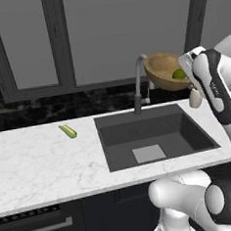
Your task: Pick the lime from the sink and place it in the bowl. Then pick the bowl and place it in the microwave. Then close the microwave door and press the start button.
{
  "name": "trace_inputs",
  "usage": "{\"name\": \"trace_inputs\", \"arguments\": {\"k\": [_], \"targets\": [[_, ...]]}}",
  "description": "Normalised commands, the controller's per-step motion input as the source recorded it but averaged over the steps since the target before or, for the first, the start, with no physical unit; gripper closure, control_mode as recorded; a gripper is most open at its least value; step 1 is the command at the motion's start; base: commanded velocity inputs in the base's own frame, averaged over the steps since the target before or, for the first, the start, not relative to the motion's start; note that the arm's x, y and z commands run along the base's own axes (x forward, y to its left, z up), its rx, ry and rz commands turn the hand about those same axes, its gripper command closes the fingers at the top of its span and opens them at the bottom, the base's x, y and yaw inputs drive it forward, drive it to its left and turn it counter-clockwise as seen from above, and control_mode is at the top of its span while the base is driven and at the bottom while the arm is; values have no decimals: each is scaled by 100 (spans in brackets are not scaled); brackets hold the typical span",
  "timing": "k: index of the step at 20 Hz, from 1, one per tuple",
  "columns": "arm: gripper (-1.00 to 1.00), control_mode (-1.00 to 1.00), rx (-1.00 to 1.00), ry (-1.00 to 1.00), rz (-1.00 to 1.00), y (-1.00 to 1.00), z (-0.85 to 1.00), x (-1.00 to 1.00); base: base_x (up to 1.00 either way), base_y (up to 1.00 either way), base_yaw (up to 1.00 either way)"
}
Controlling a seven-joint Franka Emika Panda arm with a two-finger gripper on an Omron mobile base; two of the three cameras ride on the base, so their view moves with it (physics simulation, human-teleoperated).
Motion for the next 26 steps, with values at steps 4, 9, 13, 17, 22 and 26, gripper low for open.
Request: {"name": "trace_inputs", "arguments": {"k": [4,9,13,17,22,26], "targets": [[100,-100,-18,-15,4,76,26,-19,0,0,0],[100,-100,-2,-15,1,11,18,-82,0,0,0],[100,-100,4,-3,1,3,24,-61,0,0,0],[100,-100,2,9,2,21,26,-49,0,0,0],[100,-100,3,12,0,21,15,-46,0,0,0],[100,100,1,6,0,3,9,-2,-18,6,0]]}}
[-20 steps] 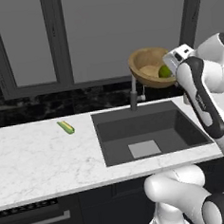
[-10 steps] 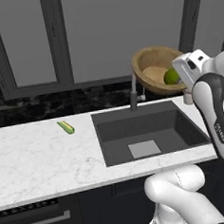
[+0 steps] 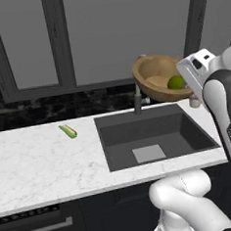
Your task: Pick the lime from the sink and place it in the bowl. Then pick the bowl and place it in the microwave. Then close the microwave door and press the start button.
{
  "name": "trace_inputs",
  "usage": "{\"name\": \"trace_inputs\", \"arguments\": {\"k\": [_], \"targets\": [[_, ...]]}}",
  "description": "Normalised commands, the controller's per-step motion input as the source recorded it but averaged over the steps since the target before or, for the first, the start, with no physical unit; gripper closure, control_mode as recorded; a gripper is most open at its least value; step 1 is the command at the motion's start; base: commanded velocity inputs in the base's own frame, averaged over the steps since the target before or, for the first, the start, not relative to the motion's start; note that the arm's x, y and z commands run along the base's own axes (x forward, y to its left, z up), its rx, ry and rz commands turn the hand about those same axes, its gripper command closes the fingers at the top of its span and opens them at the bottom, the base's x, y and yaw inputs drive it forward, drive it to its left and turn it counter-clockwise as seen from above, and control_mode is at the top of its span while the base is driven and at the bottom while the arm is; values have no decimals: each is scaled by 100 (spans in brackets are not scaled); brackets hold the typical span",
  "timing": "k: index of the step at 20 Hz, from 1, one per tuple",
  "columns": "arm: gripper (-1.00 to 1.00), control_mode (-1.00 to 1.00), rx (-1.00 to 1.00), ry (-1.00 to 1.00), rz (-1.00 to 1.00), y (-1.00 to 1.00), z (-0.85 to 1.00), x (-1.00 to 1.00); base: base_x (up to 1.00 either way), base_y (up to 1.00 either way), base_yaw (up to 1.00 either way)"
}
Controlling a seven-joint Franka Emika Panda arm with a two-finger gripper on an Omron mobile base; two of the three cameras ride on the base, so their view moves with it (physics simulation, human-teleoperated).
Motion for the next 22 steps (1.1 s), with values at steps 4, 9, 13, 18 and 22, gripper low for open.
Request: {"name": "trace_inputs", "arguments": {"k": [4,9,13,18,22], "targets": [[100,100,0,0,0,0,0,0,-34,39,11],[100,100,0,0,0,0,0,0,-58,97,21],[100,100,0,0,0,0,0,0,-34,100,55],[100,100,0,0,0,0,0,0,-1,40,93],[100,100,0,0,0,0,0,0,0,0,100]]}}
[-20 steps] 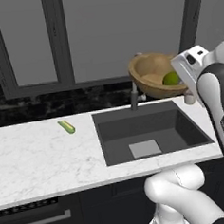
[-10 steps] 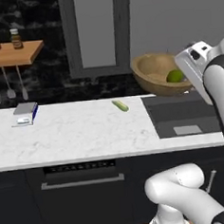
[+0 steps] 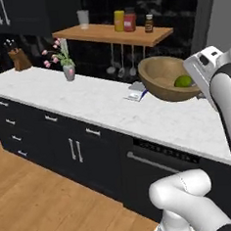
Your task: Pick the lime from the sink and place it in the bowl. Then pick the bowl and place it in the microwave. Then close the microwave door and press the start button.
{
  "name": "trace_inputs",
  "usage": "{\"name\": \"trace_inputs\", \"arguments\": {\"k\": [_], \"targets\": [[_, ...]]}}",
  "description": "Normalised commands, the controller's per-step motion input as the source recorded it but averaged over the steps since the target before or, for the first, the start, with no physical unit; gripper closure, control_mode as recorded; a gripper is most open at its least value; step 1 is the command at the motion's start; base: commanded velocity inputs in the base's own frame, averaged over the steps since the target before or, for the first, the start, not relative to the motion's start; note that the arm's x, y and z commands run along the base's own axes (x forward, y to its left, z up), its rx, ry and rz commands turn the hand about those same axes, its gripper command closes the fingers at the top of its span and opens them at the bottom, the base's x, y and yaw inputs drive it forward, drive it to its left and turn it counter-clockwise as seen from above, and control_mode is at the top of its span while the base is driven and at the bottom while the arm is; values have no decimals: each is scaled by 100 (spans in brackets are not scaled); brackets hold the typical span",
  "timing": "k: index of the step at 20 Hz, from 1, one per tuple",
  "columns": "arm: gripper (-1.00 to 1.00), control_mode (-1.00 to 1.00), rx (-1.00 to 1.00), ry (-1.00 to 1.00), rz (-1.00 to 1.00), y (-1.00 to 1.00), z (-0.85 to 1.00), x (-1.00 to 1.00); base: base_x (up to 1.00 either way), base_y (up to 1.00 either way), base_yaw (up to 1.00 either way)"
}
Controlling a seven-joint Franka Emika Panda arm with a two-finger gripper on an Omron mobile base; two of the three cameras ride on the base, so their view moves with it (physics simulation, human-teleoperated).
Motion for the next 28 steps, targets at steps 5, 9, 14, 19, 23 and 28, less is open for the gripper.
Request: {"name": "trace_inputs", "arguments": {"k": [5,9,14,19,23,28], "targets": [[100,100,0,0,0,0,0,0,0,0,100],[100,100,0,0,0,0,0,0,0,0,100],[100,100,0,0,0,0,0,0,0,0,100],[100,100,0,0,0,0,0,0,0,0,100],[100,100,0,0,0,0,0,0,0,0,100],[100,100,0,0,0,0,0,0,0,0,100]]}}
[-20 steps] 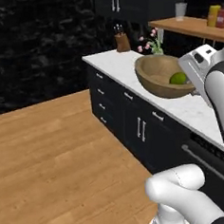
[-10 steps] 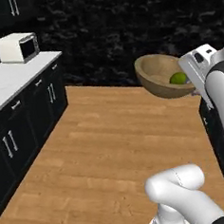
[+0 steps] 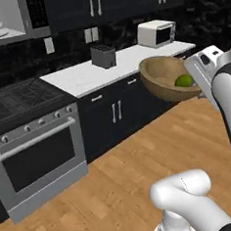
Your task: Pick the lime from the sink and place it in the bowl. Then pick the bowl and place it in the microwave. Then close the microwave door and press the start button.
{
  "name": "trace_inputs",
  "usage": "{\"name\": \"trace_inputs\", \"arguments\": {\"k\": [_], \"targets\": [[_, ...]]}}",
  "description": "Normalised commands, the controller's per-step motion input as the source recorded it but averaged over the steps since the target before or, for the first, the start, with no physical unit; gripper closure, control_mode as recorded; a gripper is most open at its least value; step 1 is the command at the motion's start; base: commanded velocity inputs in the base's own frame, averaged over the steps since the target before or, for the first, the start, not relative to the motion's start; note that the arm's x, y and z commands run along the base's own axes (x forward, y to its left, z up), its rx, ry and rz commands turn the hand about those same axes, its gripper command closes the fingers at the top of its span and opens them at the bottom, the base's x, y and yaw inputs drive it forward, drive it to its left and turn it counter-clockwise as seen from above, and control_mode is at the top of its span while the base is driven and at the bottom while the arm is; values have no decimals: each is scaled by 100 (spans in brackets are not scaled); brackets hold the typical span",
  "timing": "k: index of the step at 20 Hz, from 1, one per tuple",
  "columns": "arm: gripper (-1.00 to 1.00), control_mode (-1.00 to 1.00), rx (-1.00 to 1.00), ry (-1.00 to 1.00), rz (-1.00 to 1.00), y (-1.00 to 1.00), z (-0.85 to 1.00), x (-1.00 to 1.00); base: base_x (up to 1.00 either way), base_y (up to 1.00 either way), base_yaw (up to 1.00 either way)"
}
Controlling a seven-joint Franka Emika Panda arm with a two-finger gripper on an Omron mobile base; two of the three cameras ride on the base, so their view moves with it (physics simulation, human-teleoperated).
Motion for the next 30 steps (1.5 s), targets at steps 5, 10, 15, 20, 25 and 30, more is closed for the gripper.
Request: {"name": "trace_inputs", "arguments": {"k": [5,10,15,20,25,30], "targets": [[100,100,0,0,0,0,0,0,26,0,92],[100,100,0,0,0,0,0,0,80,-36,73],[100,100,0,0,0,0,0,0,62,-55,69],[100,100,0,0,0,0,0,0,43,-66,63],[100,100,0,0,0,0,0,0,10,-89,46],[100,100,0,0,0,0,0,0,0,-97,37]]}}
